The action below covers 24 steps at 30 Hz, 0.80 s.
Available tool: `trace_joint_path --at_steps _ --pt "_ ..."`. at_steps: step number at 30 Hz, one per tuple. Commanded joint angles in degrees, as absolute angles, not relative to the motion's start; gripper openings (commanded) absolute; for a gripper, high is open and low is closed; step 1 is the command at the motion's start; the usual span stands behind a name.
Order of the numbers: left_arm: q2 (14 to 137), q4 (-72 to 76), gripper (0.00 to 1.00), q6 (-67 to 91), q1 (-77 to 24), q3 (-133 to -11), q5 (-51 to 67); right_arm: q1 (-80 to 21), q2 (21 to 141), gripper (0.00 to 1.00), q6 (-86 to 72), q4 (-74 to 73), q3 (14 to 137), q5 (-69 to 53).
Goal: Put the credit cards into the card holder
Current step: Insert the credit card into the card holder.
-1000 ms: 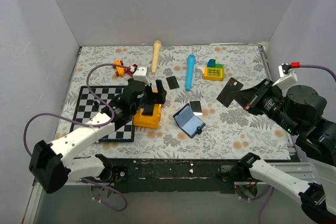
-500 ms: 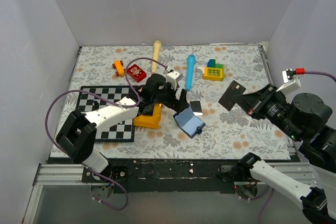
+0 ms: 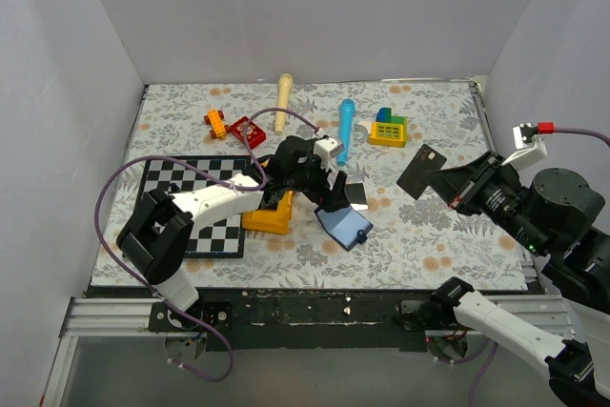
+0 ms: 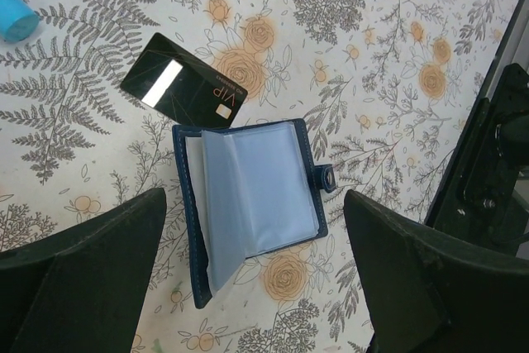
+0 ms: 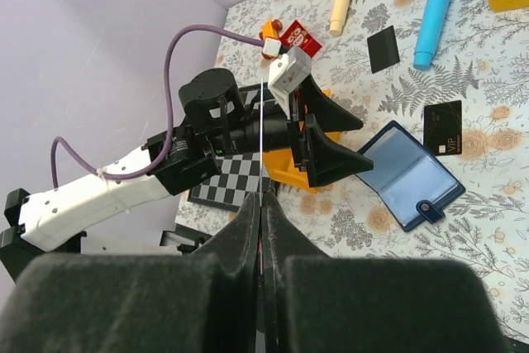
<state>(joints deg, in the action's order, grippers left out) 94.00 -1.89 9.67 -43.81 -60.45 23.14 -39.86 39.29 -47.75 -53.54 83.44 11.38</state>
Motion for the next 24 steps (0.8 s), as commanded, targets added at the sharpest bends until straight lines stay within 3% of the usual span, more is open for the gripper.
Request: trace_joint_path --at_steps 1,24 --pt "94.5 -3.2 0.89 7.6 -44.5 -63.1 24.6 -39.8 40.1 0.01 -46.6 -52.0 85.7 11.0" --pt "98.0 -6.6 0.86 4.9 -45.2 -63.2 20.7 -39.8 35.2 0.01 -46.9 -53.5 78.4 12.2"
